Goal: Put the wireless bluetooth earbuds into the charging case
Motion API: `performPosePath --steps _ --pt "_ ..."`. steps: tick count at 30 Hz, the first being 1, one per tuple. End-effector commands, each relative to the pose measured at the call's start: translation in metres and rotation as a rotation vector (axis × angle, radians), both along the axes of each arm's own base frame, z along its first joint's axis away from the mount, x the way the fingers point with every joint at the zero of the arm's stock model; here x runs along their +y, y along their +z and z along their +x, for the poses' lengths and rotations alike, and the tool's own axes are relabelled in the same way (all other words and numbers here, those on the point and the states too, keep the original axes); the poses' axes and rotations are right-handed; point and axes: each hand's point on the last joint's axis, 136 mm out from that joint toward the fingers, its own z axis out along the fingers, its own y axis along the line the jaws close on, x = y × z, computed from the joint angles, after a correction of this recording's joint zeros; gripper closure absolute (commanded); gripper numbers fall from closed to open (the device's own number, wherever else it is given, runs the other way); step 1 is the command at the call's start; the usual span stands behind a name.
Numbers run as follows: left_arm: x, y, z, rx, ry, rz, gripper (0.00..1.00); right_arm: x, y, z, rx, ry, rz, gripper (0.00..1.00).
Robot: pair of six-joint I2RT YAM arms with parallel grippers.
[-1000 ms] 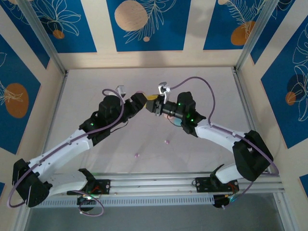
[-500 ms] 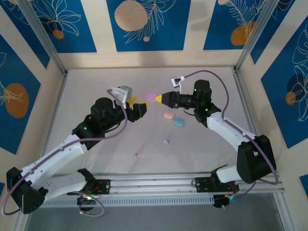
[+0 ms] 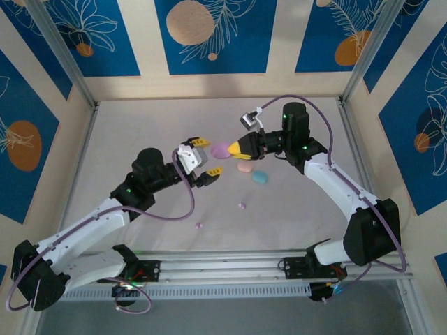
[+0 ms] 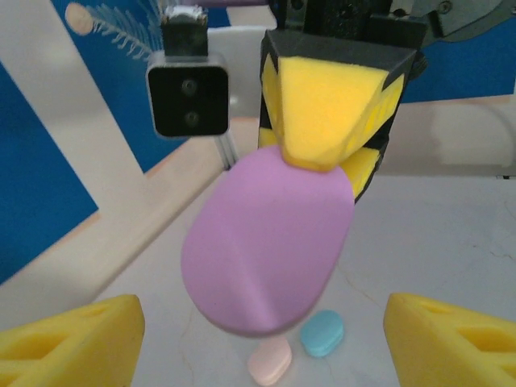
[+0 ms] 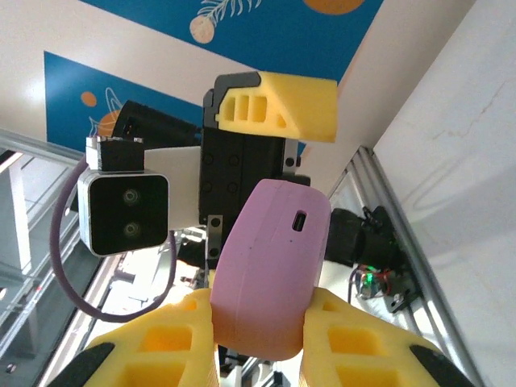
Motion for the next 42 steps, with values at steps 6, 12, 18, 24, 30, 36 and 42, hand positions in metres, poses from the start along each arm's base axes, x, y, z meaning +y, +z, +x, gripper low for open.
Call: performPosePath --steps 6,12,18,24,30,36,42 --pt "-0.013 0.013 -0.010 -0.084 -0.122 -0.008 0.38 -0.001 0.007 -0.015 0.035 0.085 -0.001 0.77" --pt "-0.016 0.019 -0.013 -0.074 -0.147 -0.043 0.42 0.000 0.001 -0.014 0.054 0.088 -0.009 0.77" --pt "-0.019 0.018 -0.015 -0.055 -0.168 -0.047 0.47 0.001 -0.003 -0.013 0.070 0.093 -0.014 0.76" --pt "-0.020 0.013 -0.014 -0.030 -0.167 -0.023 0.63 0.003 -0.002 -0.015 0.068 0.101 -0.014 0.75" --pt "-0.019 0.010 -0.013 -0.003 -0.159 0.037 0.78 0.002 -0.011 -0.004 0.058 -0.026 -0.123 0.57" --pt "-0.016 0.002 -0.011 0.054 -0.131 0.136 0.81 -0.005 -0.023 0.006 -0.018 -0.168 -0.292 0.51" --pt "-0.016 0.005 -0.011 0.046 -0.121 0.160 0.80 -0.002 -0.016 -0.004 -0.040 -0.135 -0.292 0.52"
